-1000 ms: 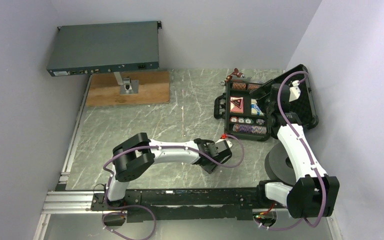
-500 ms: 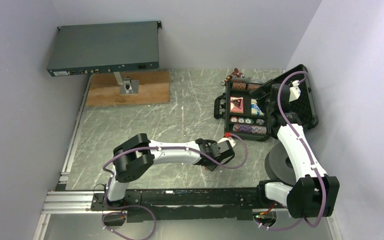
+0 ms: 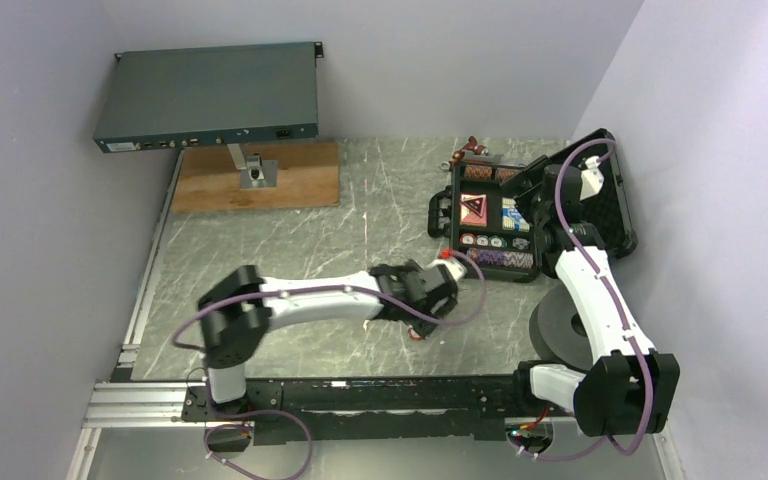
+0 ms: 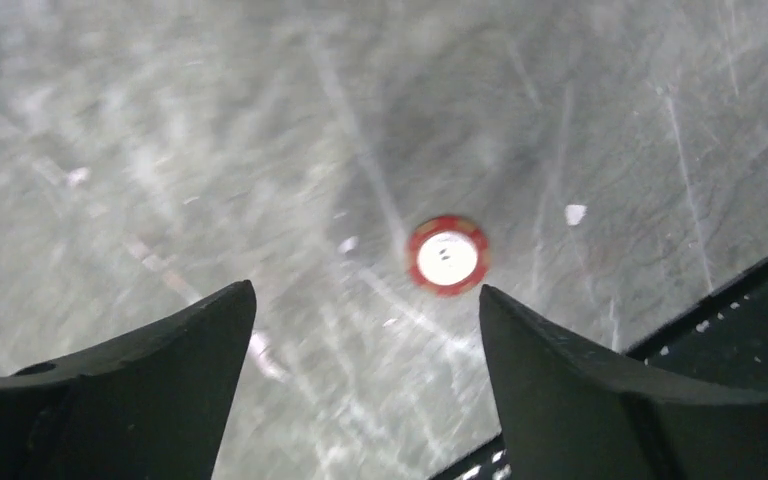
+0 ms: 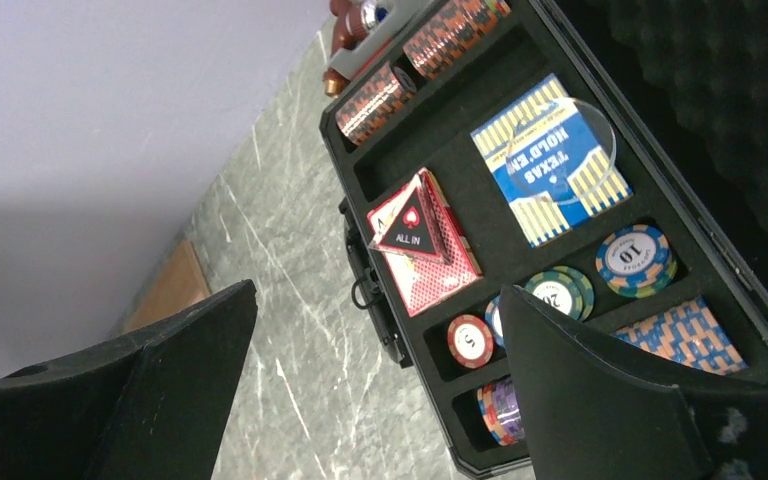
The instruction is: Pack up texas hold em set
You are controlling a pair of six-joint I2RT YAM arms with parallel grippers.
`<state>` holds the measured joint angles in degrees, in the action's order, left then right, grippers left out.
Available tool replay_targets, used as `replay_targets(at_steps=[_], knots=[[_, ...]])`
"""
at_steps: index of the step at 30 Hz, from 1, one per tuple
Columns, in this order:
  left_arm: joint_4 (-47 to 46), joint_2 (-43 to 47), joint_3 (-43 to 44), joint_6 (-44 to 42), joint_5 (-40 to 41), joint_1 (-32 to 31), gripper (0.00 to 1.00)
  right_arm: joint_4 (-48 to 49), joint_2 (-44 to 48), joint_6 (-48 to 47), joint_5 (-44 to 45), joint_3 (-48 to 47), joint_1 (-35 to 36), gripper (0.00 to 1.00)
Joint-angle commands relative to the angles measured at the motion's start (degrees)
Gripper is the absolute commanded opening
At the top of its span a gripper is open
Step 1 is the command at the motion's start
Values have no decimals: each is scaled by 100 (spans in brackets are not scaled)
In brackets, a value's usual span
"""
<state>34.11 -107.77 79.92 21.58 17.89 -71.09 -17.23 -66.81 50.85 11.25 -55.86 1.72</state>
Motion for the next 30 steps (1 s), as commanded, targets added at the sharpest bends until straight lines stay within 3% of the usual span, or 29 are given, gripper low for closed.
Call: replay_targets(at_steps=[1, 6, 15, 22, 30], knots=[[140, 1666, -376, -516, 535, 611, 98, 254, 144, -758, 22, -482, 56, 95], [478, 2758, -670, -1127, 912, 1194, 100, 704, 264, -2069, 217, -749, 60, 96], [329, 4627, -1728, -1881, 472, 2504, 100, 995, 256, -3695, 2629, -921, -351, 99], [-521, 5252, -2804, -2363, 44, 2912, 100, 845, -170, -3050, 1893, -1175, -2006, 99], [-321, 4716, -2665, -2300, -84, 2934, 100, 563, -596, -2529, 660, -1151, -3063, 99]])
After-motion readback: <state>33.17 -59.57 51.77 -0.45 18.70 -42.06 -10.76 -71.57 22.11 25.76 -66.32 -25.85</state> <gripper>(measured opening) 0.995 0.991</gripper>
